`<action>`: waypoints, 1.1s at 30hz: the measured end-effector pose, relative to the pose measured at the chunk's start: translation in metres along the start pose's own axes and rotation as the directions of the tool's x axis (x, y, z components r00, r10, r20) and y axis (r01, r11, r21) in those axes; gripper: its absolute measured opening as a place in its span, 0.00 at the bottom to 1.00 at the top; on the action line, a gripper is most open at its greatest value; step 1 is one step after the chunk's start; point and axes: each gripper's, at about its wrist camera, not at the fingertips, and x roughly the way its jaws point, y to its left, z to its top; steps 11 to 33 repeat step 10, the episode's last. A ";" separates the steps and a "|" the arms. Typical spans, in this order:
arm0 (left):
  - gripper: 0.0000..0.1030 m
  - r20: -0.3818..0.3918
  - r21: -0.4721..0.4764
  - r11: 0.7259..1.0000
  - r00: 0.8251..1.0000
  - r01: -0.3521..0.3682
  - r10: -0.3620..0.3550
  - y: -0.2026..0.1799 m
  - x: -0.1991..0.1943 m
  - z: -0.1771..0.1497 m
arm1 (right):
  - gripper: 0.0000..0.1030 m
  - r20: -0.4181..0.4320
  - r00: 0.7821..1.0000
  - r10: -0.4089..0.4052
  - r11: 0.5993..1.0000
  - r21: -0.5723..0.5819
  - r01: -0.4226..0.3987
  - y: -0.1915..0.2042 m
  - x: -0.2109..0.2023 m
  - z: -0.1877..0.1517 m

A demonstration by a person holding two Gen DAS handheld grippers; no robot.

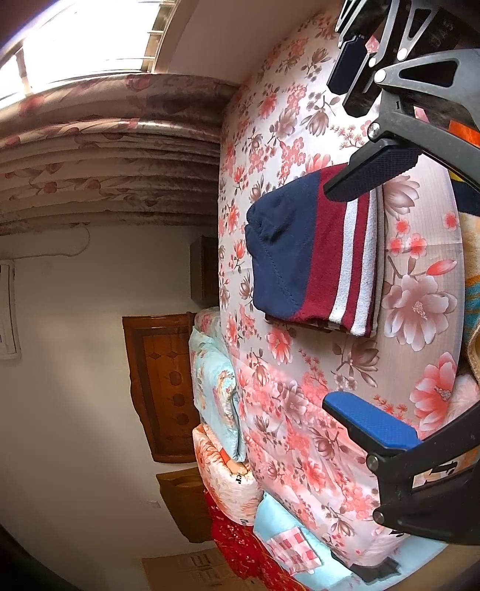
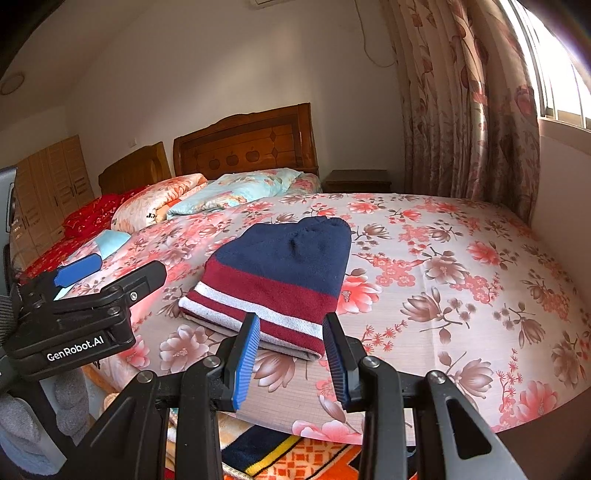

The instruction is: Fold small clothes

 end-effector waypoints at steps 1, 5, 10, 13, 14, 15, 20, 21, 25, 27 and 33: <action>1.00 0.000 0.001 1.000 1.000 0.001 -0.001 0.000 0.000 0.000 | 0.35 0.000 1.000 0.001 1.000 -0.001 -0.001 0.000 0.000 0.000; 1.00 0.003 0.003 1.000 1.000 0.006 -0.006 -0.001 -0.001 0.000 | 0.35 -0.001 1.000 -0.001 1.000 -0.001 0.001 0.001 0.000 0.000; 1.00 0.042 0.024 1.000 0.999 -0.008 0.007 -0.004 -0.006 -0.004 | 0.35 -0.002 1.000 0.000 1.000 -0.001 0.000 0.001 0.000 -0.001; 1.00 0.042 0.024 1.000 0.999 -0.008 0.007 -0.004 -0.006 -0.004 | 0.35 -0.002 1.000 0.000 1.000 -0.001 0.000 0.001 0.000 -0.001; 1.00 0.042 0.024 1.000 0.999 -0.008 0.007 -0.004 -0.006 -0.004 | 0.35 -0.002 1.000 0.000 1.000 -0.001 0.000 0.001 0.000 -0.001; 1.00 0.042 0.024 1.000 0.999 -0.008 0.007 -0.004 -0.006 -0.004 | 0.35 -0.002 1.000 0.000 1.000 -0.001 0.000 0.001 0.000 -0.001; 1.00 0.042 0.024 1.000 0.999 -0.008 0.007 -0.004 -0.006 -0.004 | 0.35 -0.002 1.000 0.000 1.000 -0.001 0.000 0.001 0.000 -0.001; 1.00 0.042 0.024 1.000 0.999 -0.008 0.007 -0.004 -0.006 -0.004 | 0.35 -0.002 1.000 0.000 1.000 -0.001 0.000 0.001 0.000 -0.001; 1.00 0.042 0.024 1.000 0.999 -0.008 0.007 -0.004 -0.006 -0.004 | 0.35 -0.002 1.000 0.000 1.000 -0.001 0.000 0.001 0.000 -0.001; 1.00 0.042 0.024 1.000 0.999 -0.008 0.007 -0.004 -0.006 -0.004 | 0.35 -0.002 1.000 0.000 1.000 -0.001 0.000 0.001 0.000 -0.001; 1.00 0.042 0.024 1.000 0.999 -0.008 0.007 -0.004 -0.006 -0.004 | 0.35 -0.002 1.000 0.000 1.000 -0.001 0.000 0.001 0.000 -0.001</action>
